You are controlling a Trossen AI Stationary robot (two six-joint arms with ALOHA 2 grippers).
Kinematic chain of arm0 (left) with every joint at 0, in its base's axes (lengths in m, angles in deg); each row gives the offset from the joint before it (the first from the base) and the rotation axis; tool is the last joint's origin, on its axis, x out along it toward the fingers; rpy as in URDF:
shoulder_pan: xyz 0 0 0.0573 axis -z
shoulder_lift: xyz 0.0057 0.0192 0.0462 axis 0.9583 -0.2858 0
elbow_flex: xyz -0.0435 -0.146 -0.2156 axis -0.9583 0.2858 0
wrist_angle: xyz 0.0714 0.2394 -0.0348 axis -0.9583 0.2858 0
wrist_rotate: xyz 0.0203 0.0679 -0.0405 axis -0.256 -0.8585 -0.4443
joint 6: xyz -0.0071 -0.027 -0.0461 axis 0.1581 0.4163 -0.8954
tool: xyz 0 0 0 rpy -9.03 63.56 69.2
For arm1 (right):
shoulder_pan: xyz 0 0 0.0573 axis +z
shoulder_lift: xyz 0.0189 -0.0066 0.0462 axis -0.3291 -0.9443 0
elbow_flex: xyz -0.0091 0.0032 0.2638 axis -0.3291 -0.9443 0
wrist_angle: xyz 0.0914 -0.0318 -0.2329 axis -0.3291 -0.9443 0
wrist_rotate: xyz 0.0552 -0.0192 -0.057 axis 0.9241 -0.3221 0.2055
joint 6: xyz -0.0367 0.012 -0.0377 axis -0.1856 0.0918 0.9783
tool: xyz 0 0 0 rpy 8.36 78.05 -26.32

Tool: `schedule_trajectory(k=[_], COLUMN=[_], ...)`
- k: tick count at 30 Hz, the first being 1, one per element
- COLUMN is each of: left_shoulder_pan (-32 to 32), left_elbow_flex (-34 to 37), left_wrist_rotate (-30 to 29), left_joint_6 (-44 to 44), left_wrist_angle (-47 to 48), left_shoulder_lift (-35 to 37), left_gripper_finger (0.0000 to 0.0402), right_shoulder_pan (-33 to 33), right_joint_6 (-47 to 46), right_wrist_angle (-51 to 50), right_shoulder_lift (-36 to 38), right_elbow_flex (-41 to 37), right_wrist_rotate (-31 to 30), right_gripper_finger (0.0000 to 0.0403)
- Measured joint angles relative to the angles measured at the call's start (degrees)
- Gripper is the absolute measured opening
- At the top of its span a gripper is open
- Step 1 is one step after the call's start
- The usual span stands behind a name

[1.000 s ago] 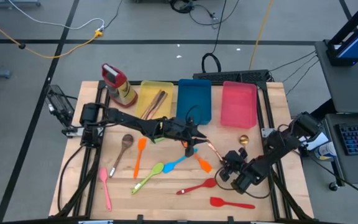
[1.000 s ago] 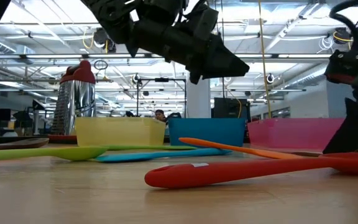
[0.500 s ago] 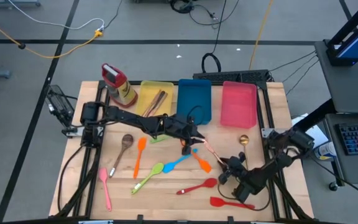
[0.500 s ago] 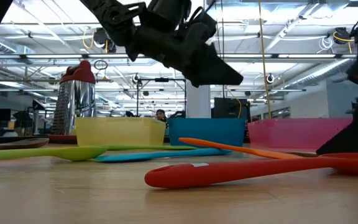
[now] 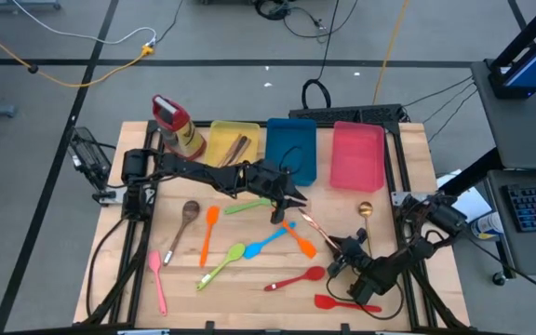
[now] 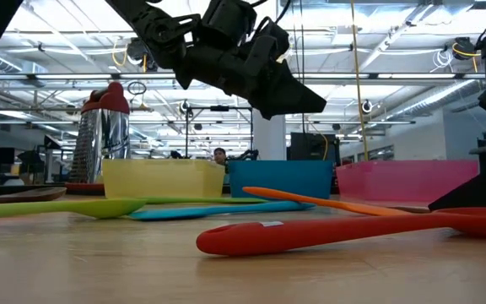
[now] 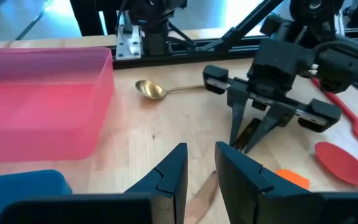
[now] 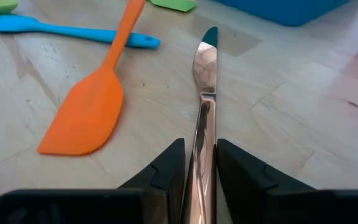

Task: Pick & Place Kitchen Items
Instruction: Put the bronze knife into the yellow bin

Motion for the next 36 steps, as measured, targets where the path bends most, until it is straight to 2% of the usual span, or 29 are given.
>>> schedule_trajectory(k=[3, 9, 17, 21, 25, 32, 36], left_shoulder_pan=[0.00, -0.02, -0.04, 0.19, 0.82, 2.69, 4.10], left_elbow_flex=[0.00, 0.02, 0.04, 0.04, 0.04, -0.16, -2.01], left_wrist_rotate=[0.00, -1.80, -4.46, -3.92, -0.87, 1.08, 1.10], left_joint_6=[0.02, -0.71, -2.27, 3.37, 9.24, 9.08, 9.55], left_wrist_angle=[2.06, 5.97, 5.62, 4.96, 4.97, 1.54, 0.31], left_shoulder_lift=[0.00, 0.00, 0.00, 0.04, 0.04, -4.45, -9.75], left_gripper_finger=[0.0088, 0.0088, 0.0088, 0.0088, 0.0088, 0.0088, 0.0088], right_shoulder_pan=[1.07, 1.31, 1.24, 1.04, -0.04, -1.03, -1.34], right_joint_6=[-2.36, 0.95, 0.65, 0.42, -3.74, -0.71, -0.88], right_wrist_angle=[-0.11, 1.72, 1.77, 1.87, 1.86, 2.36, 1.89], right_shoulder_lift=[-0.09, -0.13, -0.13, -0.11, -0.05, 0.00, 0.02], right_elbow_flex=[-0.35, -0.40, -0.40, -0.34, -0.33, -0.31, -0.31], right_wrist_rotate=[-0.12, -0.89, -0.89, -0.94, -1.00, -0.96, -0.66], right_gripper_finger=[0.0088, 0.0089, 0.0086, 0.0068, 0.0056, 0.0090, 0.0084])
